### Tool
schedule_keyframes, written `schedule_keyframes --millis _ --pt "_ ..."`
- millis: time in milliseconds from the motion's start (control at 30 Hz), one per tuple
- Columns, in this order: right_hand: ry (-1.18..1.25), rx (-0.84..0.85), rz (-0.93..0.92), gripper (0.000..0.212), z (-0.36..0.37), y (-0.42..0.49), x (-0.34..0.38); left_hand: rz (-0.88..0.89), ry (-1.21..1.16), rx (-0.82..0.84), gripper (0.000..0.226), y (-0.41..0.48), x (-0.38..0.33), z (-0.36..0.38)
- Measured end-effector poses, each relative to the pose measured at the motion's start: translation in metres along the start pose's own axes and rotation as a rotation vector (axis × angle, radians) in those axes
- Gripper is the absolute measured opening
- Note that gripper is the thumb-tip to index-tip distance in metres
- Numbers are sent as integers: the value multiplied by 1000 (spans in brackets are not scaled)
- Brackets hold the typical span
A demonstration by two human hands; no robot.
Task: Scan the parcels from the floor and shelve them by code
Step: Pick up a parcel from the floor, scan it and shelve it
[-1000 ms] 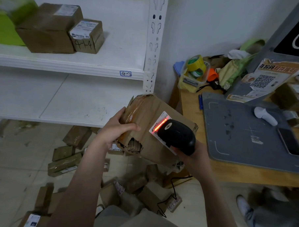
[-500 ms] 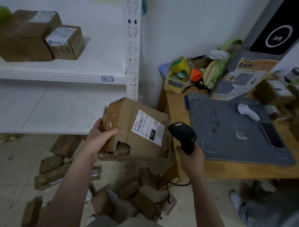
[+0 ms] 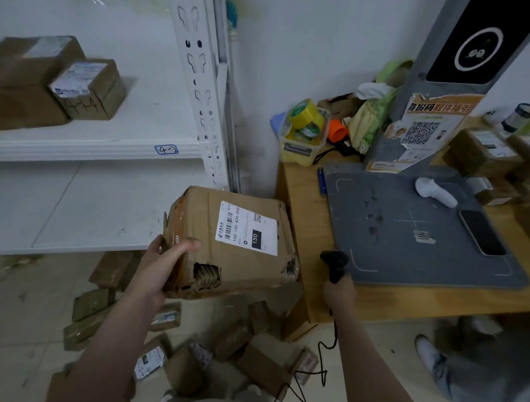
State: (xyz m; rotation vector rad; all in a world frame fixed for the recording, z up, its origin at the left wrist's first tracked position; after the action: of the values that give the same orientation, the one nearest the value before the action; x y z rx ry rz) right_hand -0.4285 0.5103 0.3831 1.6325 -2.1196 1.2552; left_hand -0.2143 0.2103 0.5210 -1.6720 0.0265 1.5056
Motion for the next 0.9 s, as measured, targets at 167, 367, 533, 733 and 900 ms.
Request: schedule_keyframes --millis 167,367,533,733,900 --pt "-51 -3 -42 46 5 11 2 0 39 -34 129 4 -4 -5" --pt "-103 6 -94 38 11 11 6 -14 3 -17 132 11 -6 -4" --pt "-168 -27 -106 38 6 11 5 -3 -16 -6 123 11 -5 1" --pt "-193 -51 -100 51 4 3 3 22 -28 11 89 14 -4 -3" --pt "-200 -117 -79 65 -1 -9 7 24 -40 13 73 12 -4 -11"
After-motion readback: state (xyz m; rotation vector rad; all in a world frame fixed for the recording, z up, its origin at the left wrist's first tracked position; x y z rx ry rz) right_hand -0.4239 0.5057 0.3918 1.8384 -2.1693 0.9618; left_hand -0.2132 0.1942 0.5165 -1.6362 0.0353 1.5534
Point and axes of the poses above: each hand's wrist, its own y-axis towards the middle knuckle, its own z-axis out of the palm, x = y × z, the point moved 5 cm from there along y, towards the middle knuckle, and after that the axes turned 5 degrees about -y, right-handed, at the moved point
